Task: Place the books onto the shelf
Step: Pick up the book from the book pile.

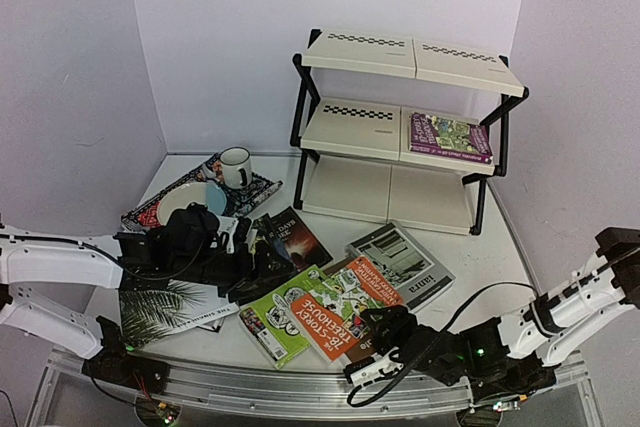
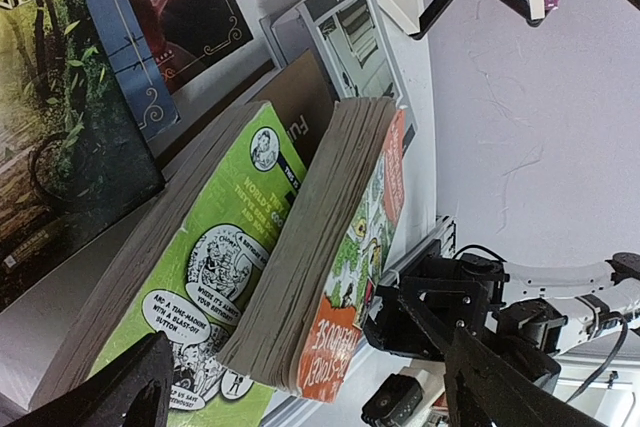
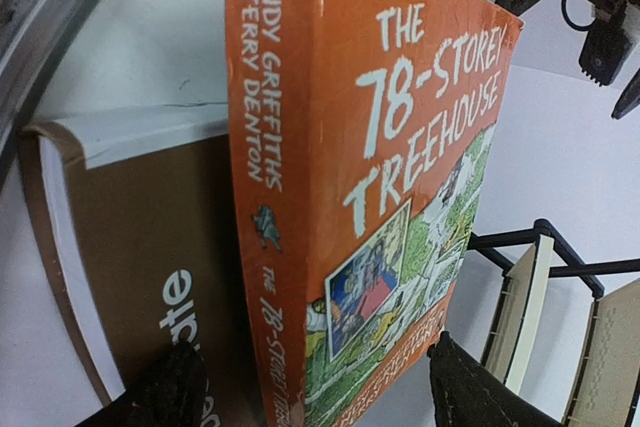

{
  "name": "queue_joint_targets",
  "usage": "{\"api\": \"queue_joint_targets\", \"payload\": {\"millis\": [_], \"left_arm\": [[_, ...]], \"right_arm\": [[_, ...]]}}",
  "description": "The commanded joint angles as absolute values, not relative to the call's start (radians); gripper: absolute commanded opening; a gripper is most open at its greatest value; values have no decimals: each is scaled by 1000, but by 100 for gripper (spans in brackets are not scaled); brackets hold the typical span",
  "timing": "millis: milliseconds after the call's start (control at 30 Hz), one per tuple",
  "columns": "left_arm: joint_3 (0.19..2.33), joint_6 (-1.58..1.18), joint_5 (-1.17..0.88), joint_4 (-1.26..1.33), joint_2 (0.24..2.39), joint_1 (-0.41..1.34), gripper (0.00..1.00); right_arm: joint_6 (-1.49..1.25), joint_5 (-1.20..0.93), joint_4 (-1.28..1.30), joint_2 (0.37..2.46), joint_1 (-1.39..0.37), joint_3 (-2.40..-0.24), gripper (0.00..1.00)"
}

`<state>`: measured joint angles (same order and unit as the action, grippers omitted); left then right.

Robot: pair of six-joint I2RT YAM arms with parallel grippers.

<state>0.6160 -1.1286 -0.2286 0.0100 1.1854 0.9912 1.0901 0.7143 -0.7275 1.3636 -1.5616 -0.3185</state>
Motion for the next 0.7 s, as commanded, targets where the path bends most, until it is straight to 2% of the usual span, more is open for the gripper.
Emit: {"api": "queue_joint_targets", "payload": {"millis": [0,67,300,400,533,633,667], "left_arm": [[654,-1105,-250,32,1186,975,95],[654,-1104,-257,32,1186,969,95],[660,-1100,-259,32,1192,963,95],[665,-1095,-259,27,1194,961,95],[685,-1081,-259,8,1199,959,95],[701,-1070,-258,6,1199,958,95],[705,-1067,-256,-8,1197,957,95]], "right_arm": [[1151,775,-932,1443,-1569,-287,75],[1153,778,-967,1471,-1568,-286,72],[1180,788,-1046,1528,-1568,-296,53],[1226,807,-1129,1536,-1567,-288,39],[1267,827,-1160,1505,-1568,-299,14],[1277,831,-1124,1459,-1568,-323,1],[1278,836,-1099,1444,-1568,-339,0]]}}
